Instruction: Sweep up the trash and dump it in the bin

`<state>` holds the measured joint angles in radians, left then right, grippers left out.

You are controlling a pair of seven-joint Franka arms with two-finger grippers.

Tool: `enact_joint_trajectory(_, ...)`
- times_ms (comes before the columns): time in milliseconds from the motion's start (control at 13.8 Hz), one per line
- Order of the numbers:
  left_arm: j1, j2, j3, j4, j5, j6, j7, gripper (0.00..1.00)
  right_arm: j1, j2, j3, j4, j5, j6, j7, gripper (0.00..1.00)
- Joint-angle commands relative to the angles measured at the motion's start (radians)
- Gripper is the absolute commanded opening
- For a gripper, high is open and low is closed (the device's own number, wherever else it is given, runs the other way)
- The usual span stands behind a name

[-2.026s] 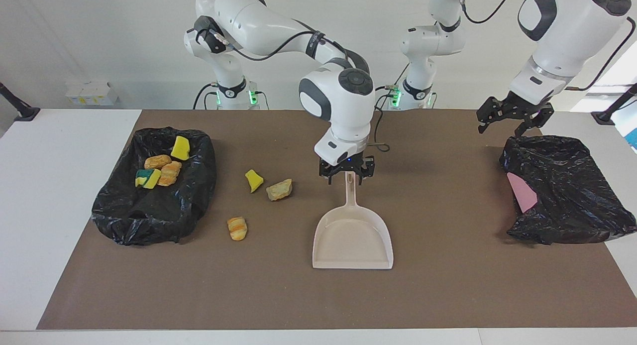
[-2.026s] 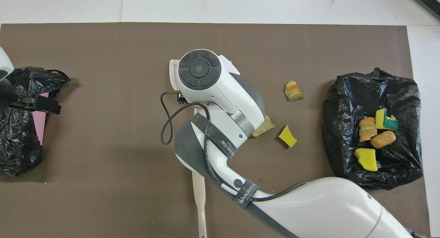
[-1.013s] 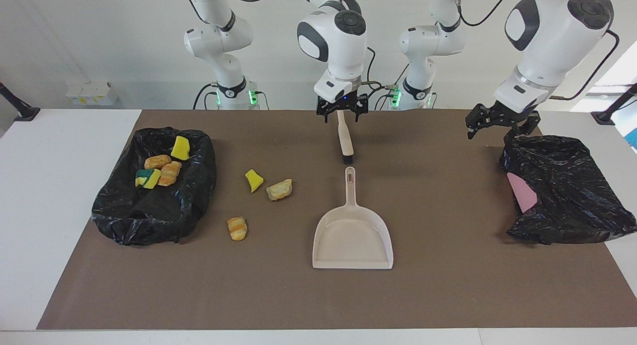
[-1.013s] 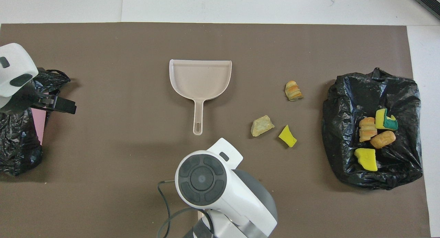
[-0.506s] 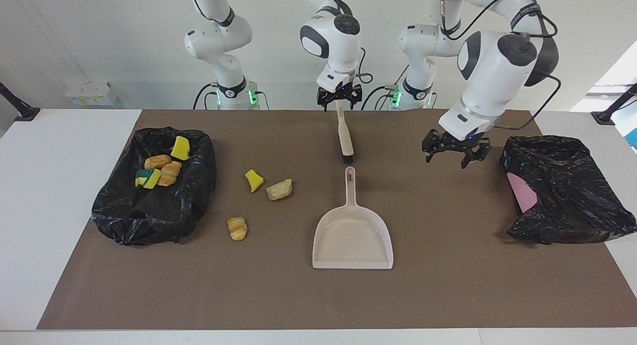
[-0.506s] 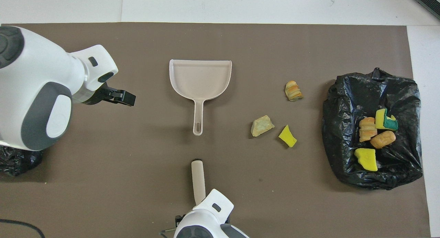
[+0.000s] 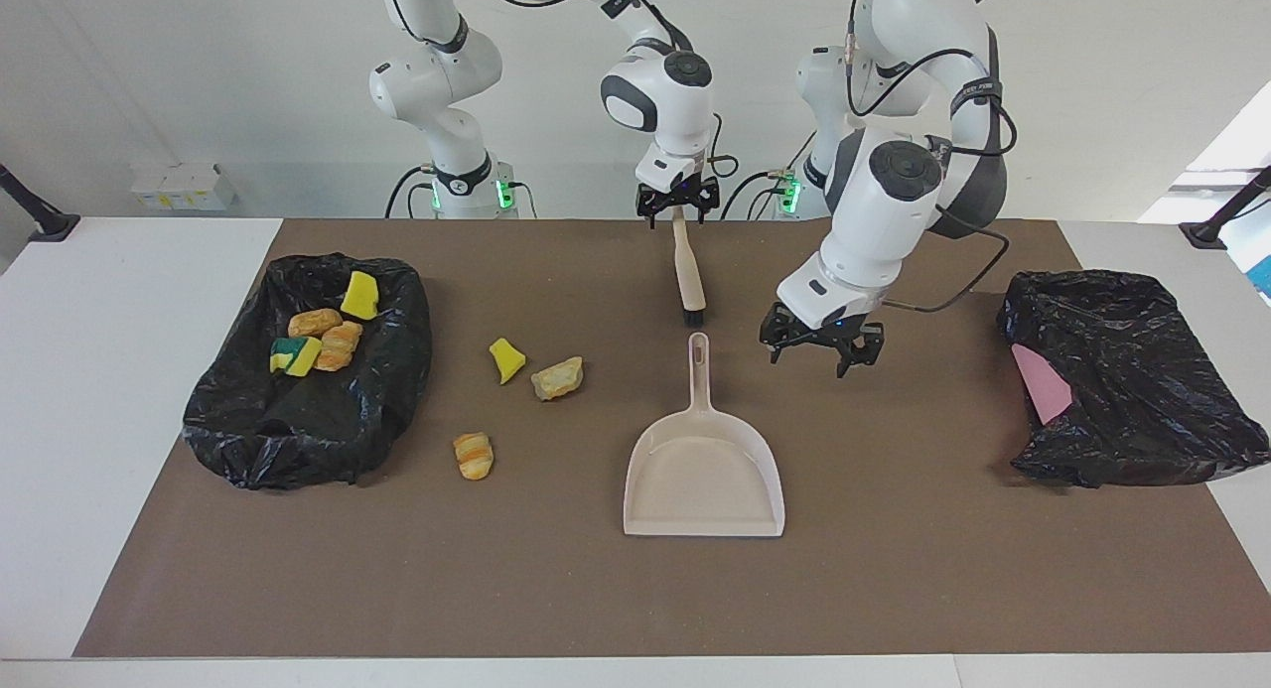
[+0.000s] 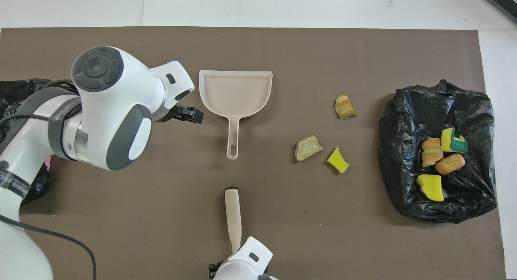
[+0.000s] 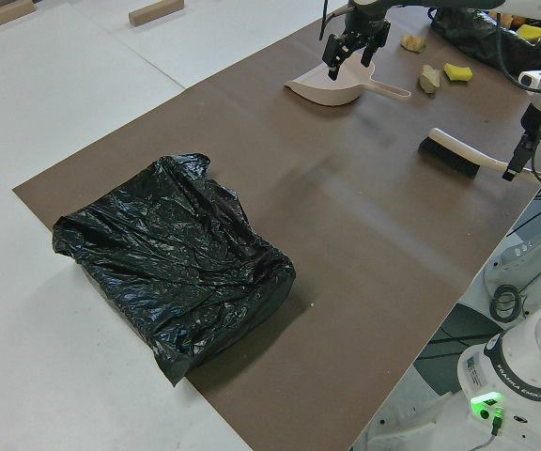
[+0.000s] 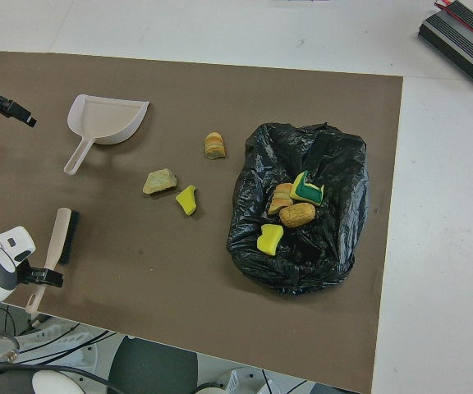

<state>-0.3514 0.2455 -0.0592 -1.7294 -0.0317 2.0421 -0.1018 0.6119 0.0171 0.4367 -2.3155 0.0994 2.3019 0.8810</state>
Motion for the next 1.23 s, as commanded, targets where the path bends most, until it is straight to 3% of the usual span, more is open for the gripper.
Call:
enact_joint_trajectory(0, -0.054, 0.064, 0.015, 0.021, 0.016, 0.052, -0.061, 1.0, 0.005, -0.003, -0.001, -0.008, 0.025, 0.017, 0.026, 0.89)
enact_joint_trajectory(506, -0.162, 0.109, 0.013, 0.005, 0.003, 0.111, -0.176, 1.0, 0.005, -0.003, -0.001, -0.004, 0.025, 0.008, 0.055, 0.06)
enact_joint_trajectory(579, -0.179, 0.139, 0.015, 0.007, 0.006, 0.133, -0.212, 1.0, 0.006, -0.005, -0.003, -0.002, 0.023, 0.008, 0.053, 0.0)
enact_joint_trajectory(724, -0.181, 0.15, 0.013, 0.005, 0.009, 0.147, -0.226, 1.0, 0.005, -0.014, -0.003, -0.002, 0.022, 0.005, 0.053, 0.0)
enact_joint_trajectory(796, -0.181, 0.15, 0.013, 0.005, 0.007, 0.148, -0.243, 0.95, 0.002, -0.025, -0.004, -0.002, 0.022, -0.001, 0.055, 0.0)
enact_joint_trajectory(1013, -0.189, 0.147, 0.012, -0.012, 0.001, 0.141, -0.263, 0.55, -0.065, -0.086, -0.01, -0.008, 0.022, -0.094, 0.061, 0.0)
enact_joint_trajectory(1158, -0.189, 0.147, 0.012, -0.012, 0.001, 0.129, -0.263, 0.05, -0.112, -0.14, -0.01, -0.008, 0.019, -0.165, 0.049, 0.0)
